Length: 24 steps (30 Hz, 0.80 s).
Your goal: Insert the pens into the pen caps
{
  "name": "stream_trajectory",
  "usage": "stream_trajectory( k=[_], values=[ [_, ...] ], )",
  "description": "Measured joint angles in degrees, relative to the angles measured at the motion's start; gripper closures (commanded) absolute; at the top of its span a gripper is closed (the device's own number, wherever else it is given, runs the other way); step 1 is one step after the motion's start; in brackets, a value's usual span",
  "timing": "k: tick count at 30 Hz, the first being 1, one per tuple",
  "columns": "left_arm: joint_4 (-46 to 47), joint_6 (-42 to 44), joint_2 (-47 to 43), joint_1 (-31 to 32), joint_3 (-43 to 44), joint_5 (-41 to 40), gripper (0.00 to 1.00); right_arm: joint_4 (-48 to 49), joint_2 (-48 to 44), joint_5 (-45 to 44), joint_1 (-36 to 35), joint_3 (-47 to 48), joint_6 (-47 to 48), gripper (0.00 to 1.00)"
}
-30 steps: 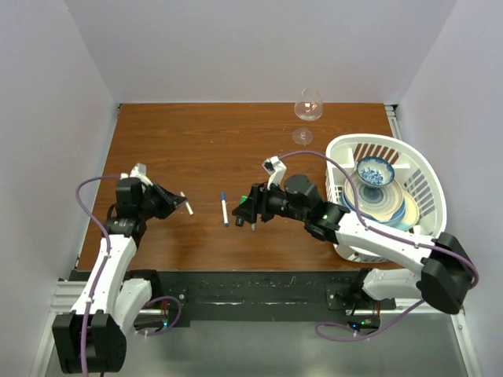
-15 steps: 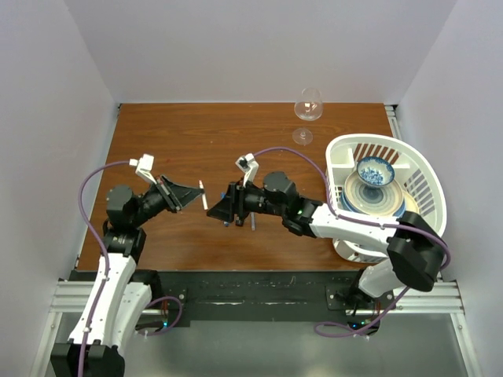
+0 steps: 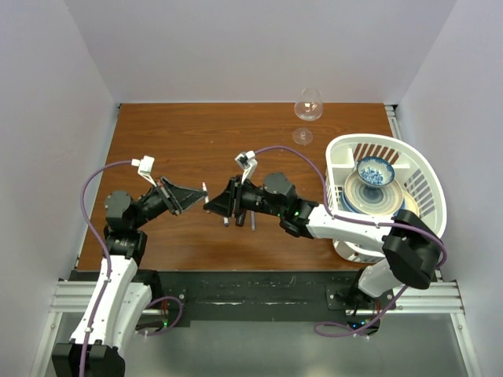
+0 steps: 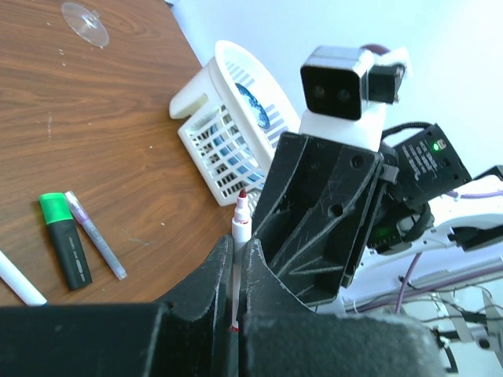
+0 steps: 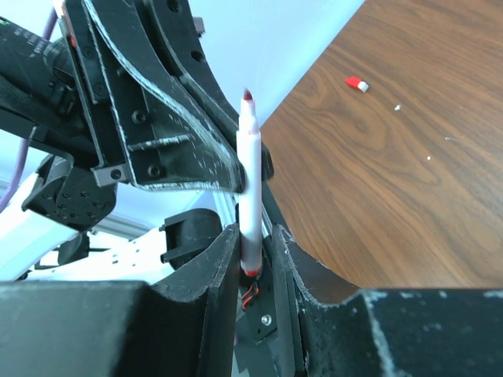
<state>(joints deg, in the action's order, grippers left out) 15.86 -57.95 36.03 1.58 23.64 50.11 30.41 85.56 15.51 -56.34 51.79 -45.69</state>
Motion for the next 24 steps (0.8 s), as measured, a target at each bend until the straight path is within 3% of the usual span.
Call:
stream_trajectory(
  k=[4, 7, 9, 11, 12, 14, 15, 19, 24],
  values=[
    [0.3, 0.1, 0.2, 0.0, 0.0, 1.1, 1.00, 1.0, 0.4, 0.1, 0.0, 0.0, 0.0, 0.80],
    [0.3, 0.6, 0.5, 0.0, -0.1, 1.4, 1.00, 1.4, 0.7, 0.5, 0.0, 0.0, 0.0, 1.00],
    [0.3, 1.0, 0.9, 0.0, -0.1, 1.7, 1.00, 1.3, 0.7, 0.6, 0.0, 0.0, 0.3, 1.00],
    [0.3, 1.6, 1.3, 0.0, -0.1, 1.9, 0.77, 1.2, 0.9, 0.6, 0.0, 0.0, 0.3, 1.00],
    [0.2, 1.7, 1.5, 0.0, -0.1, 2.0, 0.53, 1.1, 0.9, 0.6, 0.0, 0.0, 0.3, 1.00],
    [-0.4, 2.8, 2.0, 0.0, 0.1, 2.2, 0.39, 0.9, 1.0, 0.3, 0.0, 0.0, 0.5, 1.00],
    [-1.1, 3.1, 2.3, 0.1, 0.3, 2.2, 0.27, 0.8, 1.0, 0.1, 0.0, 0.0, 0.6, 1.00],
    [-7.5, 5.8, 4.2, 0.1, 3.4, 0.4, 0.21, -1.1, 0.6, -2.3, 0.0, -0.3, 1.4, 1.00],
    [-17.7, 11.5, 8.0, 0.1, 12.0, -5.1, 0.27, -6.7, -4.0, -6.1, 0.1, -3.6, 3.4, 1.00]
  ],
)
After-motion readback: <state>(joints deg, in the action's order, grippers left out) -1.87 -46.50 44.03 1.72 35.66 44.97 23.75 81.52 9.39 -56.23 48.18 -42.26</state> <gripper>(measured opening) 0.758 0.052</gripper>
